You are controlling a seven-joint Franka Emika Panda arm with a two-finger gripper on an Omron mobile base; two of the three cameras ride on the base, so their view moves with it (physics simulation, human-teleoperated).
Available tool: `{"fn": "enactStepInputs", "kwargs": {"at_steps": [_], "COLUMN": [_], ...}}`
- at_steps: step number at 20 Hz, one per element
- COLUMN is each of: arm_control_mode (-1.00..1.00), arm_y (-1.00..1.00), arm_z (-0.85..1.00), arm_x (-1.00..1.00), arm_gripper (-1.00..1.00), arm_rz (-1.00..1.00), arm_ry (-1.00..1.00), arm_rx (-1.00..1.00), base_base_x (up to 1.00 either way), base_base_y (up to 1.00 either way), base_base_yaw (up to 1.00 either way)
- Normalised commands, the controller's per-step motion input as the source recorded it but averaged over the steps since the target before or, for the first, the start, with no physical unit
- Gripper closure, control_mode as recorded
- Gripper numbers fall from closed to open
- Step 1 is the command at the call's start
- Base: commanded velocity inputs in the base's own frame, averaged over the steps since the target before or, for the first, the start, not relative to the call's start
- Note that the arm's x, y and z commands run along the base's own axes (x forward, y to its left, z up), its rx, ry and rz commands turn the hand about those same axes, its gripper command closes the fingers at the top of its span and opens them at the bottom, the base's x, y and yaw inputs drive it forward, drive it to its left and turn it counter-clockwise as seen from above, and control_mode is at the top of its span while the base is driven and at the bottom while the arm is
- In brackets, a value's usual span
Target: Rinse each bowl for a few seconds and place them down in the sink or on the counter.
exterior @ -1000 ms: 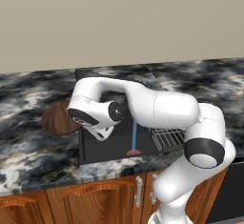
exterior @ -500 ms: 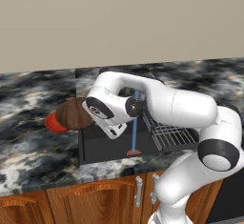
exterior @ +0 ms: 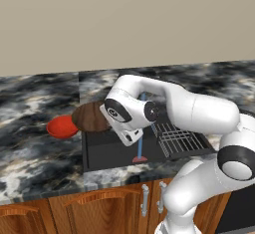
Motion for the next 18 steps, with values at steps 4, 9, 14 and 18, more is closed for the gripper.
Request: {"fn": "enactStepInputs", "kwargs": {"at_steps": [4,9,14,18], "arm_control_mode": [-1.00,-1.00,-1.00,-1.00], "arm_y": [-0.22,-0.21,-0.16,-0.17], "arm_z": [0.13,0.13,0.11,0.08], "arm_x": [0.05,0.06,0.08,0.10], "arm_gripper": [1.00,1.00,1.00,1.00], "arm_rz": [-0.15,-0.16,-0.17,-0.16], "arm_ry": [0.14,0.14,0.14,0.15], "arm_rx": [-0.05,-0.04,-0.06,-0.08], "base_base_x": [0.00,0.00,0.00,0.00], "base_base_y": [0.00,0.00,0.00,0.00], "base_base_yaw": [0.00,0.00,0.00,0.00]}}
